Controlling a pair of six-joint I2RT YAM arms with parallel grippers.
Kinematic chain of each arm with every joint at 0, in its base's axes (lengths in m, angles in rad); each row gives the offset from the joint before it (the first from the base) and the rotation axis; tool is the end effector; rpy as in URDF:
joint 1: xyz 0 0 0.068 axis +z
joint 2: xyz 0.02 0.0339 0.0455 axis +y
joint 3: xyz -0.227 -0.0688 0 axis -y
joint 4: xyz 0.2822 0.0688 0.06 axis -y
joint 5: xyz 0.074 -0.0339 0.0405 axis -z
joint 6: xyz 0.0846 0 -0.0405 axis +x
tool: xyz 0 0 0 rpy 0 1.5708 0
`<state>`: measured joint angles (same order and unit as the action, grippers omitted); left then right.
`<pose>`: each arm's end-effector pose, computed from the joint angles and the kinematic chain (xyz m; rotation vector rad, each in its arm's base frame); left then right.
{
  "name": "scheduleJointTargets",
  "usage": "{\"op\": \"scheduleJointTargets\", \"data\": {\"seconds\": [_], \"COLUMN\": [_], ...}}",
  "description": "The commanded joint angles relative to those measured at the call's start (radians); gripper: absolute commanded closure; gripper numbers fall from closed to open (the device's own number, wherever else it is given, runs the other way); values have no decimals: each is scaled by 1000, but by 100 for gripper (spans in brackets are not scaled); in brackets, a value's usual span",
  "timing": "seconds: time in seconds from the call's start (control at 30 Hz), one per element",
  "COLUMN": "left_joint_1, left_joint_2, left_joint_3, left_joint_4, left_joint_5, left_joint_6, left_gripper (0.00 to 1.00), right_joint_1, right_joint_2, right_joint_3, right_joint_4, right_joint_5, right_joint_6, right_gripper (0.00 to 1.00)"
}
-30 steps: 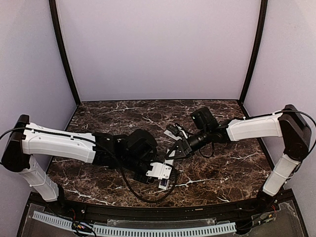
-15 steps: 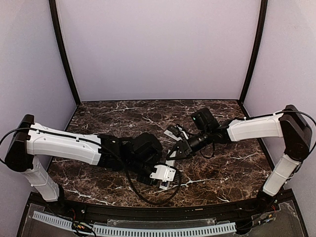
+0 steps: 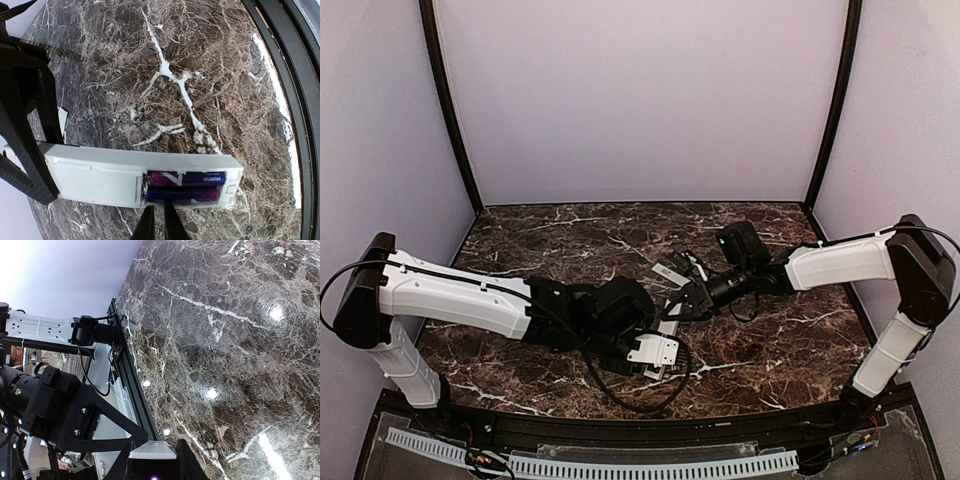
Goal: Load the batteries into the remote control
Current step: Load the battery into the battery compartment, then adjust the battery in the battery compartment.
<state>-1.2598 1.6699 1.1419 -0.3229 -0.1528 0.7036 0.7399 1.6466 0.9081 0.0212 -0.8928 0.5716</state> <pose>0.1409 -0.3963 0.1305 1.9642 1.3960 -0.0716 0.2377 0.3062 0.1107 -0.7496 2.4367 1.6356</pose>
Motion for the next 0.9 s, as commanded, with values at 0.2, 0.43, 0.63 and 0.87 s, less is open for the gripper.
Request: {"op": "scheduleJointTargets", "data": {"seconds": [0.2, 0.43, 0.63, 0.87], "left_joint_1": [85, 180, 218, 222], "left_joint_2": [-149, -330, -332, -225], "left_joint_3": [-43, -128, -116, -72], "left_joint_4": [28, 170, 202, 254], "left_joint_5": [0, 160, 393, 577], "left_joint_6": [-158, -355, -530, -660], "left_gripper": [85, 37, 20, 21], "right_joint_1": [-29, -56, -63, -65], "right_joint_2": [-127, -225, -306, -344], "right_joint_3": [-45, -78, -79, -70], "right_joint_4": [100, 91, 86, 86], "right_joint_5": [-93, -34, 17, 36], "right_joint_6": [-22, -98, -146, -155], "right_gripper": [100, 100, 100, 100]}}
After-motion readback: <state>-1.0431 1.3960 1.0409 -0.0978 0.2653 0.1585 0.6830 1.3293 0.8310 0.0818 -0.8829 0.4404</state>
